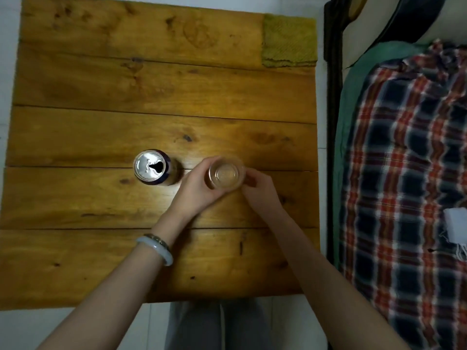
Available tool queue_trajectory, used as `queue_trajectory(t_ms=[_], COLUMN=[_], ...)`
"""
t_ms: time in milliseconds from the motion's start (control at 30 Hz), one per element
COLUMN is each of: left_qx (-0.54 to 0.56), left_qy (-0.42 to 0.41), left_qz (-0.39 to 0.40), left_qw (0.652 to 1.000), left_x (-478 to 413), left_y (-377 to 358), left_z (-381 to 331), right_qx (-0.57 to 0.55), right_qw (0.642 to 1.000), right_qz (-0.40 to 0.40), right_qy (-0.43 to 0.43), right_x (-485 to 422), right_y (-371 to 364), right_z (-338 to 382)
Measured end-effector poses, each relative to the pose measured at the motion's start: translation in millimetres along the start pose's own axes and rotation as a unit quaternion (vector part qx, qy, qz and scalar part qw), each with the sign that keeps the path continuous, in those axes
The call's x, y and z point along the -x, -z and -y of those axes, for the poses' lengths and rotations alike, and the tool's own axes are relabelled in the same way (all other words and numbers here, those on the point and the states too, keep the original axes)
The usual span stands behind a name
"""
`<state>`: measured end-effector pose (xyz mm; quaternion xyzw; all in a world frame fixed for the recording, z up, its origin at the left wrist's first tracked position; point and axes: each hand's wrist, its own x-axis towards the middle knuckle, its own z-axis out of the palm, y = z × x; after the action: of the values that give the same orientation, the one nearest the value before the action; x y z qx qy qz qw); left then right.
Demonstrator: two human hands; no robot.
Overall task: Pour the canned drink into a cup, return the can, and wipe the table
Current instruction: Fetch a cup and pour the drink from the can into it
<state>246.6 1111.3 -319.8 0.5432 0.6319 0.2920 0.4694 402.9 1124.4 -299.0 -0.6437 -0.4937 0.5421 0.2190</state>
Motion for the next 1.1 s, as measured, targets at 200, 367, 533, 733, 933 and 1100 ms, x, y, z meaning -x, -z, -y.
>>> queue_trajectory(t_ms=[200, 367, 533, 733, 933, 1100], left_qx=[0.021, 0.015, -0.009, 0.017, 0.034, 0.037], left_qy=[0.001, 0.005, 0.029, 0.094, 0.143, 0.126], left_qz=[-0.021, -0.03, -0.033, -0.077, -0.167, -0.218], left_qw=[1.0, 0.999, 0.999, 0.992, 0.975, 0.967], left_x=[-1, -2, 10, 69, 103, 87], left_y=[-5, -11, -11, 3, 50, 84], left_z=[7, 12, 27, 24, 17, 16], right_qx=[-0.024, -0.036, -0.018, 0.007, 0.017, 0.024], right_qw=[1.0, 0.999, 1.0, 0.999, 0.999, 0.994], right_qz=[0.006, 0.012, 0.019, -0.01, -0.031, -0.008], right_qy=[0.003, 0.01, -0.003, -0.041, 0.025, 0.109], right_x=[-13, -12, -10, 10, 35, 53], right_y=[-9, -7, 0, 24, 28, -13], right_z=[-20, -21, -23, -12, 22, 47])
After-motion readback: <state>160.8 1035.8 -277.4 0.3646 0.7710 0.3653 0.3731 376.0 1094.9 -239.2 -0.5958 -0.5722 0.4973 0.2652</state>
